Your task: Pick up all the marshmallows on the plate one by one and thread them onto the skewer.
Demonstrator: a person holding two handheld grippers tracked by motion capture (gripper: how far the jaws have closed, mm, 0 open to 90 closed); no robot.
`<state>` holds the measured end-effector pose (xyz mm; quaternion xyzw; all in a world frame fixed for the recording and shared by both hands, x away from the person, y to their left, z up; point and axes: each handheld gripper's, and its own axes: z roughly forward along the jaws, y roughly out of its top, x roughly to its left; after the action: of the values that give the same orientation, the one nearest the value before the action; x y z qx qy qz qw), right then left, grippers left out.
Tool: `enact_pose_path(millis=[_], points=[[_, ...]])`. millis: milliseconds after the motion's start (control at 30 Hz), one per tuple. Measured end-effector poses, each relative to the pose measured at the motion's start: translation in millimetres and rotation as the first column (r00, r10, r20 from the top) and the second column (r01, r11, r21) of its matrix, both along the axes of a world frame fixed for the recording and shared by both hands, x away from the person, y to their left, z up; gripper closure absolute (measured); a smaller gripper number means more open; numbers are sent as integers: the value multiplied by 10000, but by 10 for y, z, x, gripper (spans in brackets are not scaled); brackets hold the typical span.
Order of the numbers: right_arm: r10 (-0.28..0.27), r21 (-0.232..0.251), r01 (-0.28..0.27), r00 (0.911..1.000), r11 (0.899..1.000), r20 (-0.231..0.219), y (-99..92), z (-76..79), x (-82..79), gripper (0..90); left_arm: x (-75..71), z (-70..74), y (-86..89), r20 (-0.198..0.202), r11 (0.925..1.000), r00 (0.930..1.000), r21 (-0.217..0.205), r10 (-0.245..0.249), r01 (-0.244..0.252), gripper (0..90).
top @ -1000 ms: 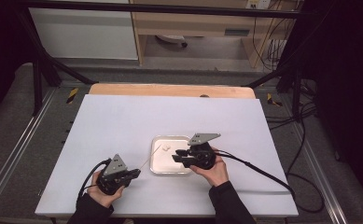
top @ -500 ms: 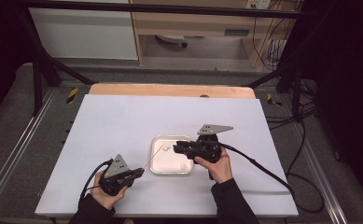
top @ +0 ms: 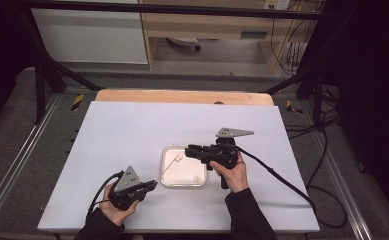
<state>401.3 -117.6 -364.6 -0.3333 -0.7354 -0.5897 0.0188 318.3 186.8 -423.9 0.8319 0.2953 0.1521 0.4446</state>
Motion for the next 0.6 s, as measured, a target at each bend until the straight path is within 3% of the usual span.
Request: enact_pose_path(millis=[600], points=[[220,483,-195,9984,9986,-512,70,-93,55,736,-24,7,-40,136,9999,9998,-44,-154,154,884]])
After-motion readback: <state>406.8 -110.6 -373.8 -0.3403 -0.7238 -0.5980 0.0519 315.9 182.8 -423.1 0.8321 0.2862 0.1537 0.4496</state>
